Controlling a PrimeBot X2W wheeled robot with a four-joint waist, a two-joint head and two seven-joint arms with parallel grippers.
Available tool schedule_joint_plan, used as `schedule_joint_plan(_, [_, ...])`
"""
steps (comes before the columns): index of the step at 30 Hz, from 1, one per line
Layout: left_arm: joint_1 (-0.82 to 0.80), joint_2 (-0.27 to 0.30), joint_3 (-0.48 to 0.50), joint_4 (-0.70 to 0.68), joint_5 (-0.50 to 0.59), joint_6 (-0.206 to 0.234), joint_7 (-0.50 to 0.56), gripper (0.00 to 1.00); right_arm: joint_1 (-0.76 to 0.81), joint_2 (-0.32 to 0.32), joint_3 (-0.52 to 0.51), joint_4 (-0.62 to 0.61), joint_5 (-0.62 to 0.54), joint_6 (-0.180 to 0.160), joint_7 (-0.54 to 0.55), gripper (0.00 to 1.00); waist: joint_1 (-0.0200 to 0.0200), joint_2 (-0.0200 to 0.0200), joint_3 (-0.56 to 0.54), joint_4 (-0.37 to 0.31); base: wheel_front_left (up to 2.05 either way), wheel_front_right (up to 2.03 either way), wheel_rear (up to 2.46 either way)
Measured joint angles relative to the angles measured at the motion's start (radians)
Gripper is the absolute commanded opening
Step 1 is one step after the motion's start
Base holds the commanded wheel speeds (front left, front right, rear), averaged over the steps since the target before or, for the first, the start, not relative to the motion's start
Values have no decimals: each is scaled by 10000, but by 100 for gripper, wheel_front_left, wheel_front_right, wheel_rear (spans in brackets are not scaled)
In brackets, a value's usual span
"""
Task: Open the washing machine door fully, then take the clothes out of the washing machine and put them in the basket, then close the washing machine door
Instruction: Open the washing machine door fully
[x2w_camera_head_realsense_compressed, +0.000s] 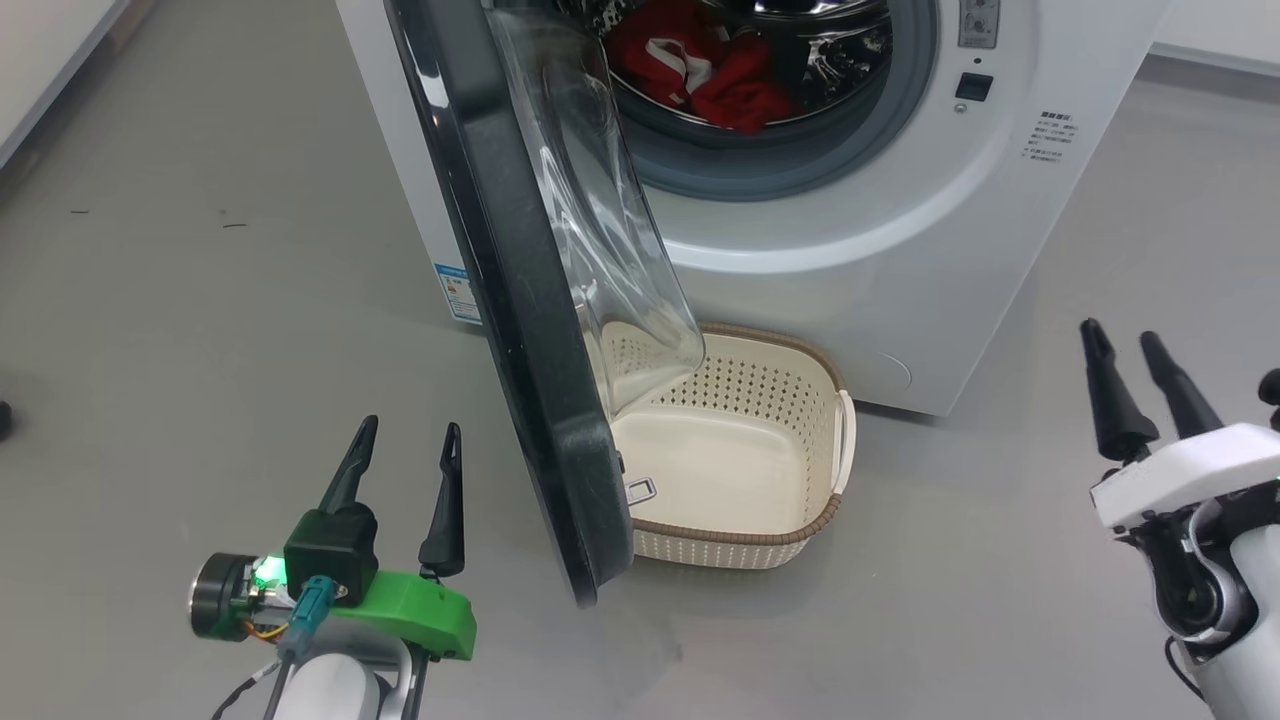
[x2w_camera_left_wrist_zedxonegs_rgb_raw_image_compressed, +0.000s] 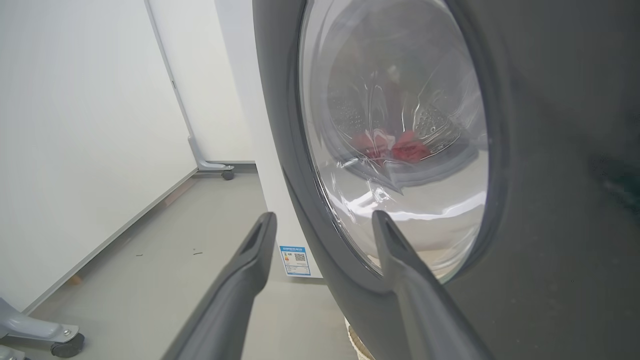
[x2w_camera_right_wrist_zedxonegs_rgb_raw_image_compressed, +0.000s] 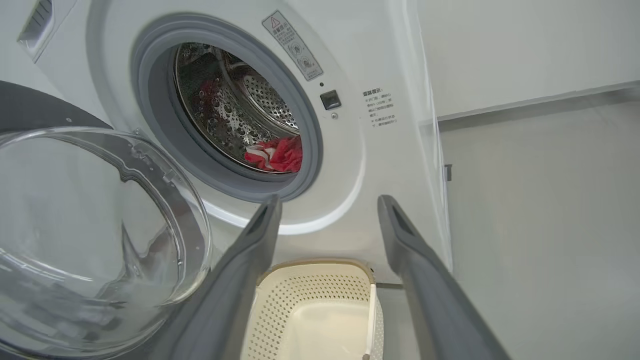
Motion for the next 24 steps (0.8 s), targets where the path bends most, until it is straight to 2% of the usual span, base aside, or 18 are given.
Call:
schedule_joint_plan(1, [1,2,6,0,4,0,0,100,69,-142,-17,33,-364,-23,-293,100,0,0,-7,-8,0,0,0])
schedule_joint_plan(2, [2,0,8,-2,4,0,0,100,87,-339,-19,33,-1070,-311,-857,100,0,0,-18,-19,0,0,0])
schedule_joint_plan(6, [4,0,19,-4,6,0,0,100,87,-660,77,-10,-2383,-943,-1837,100,0,0,-34,-37,0,0,0])
schedule_joint_plan(13, [13,2,50,-4,13,0,0,100,181,-861,472,-197,-4010,-1766,-1578,100,0,0,-81,-44,0,0,0])
schedule_joint_plan(14, [13,2,50,-4,13,0,0,100,181,-861,472,-197,-4010,-1766,-1578,100,0,0,-81,-44,0,0,0])
schedule_joint_plan(18, [35,2,59,-6,13,0,0,100,504,-838,499,-251,-4541,-2207,-1524,100,0,0,-109,-33,0,0,0])
schedule_joint_plan(24, [92,2,105,-6,13,0,0,100,885,-274,244,-803,-5003,-2291,-1446,100,0,0,-152,-49,0,0,0])
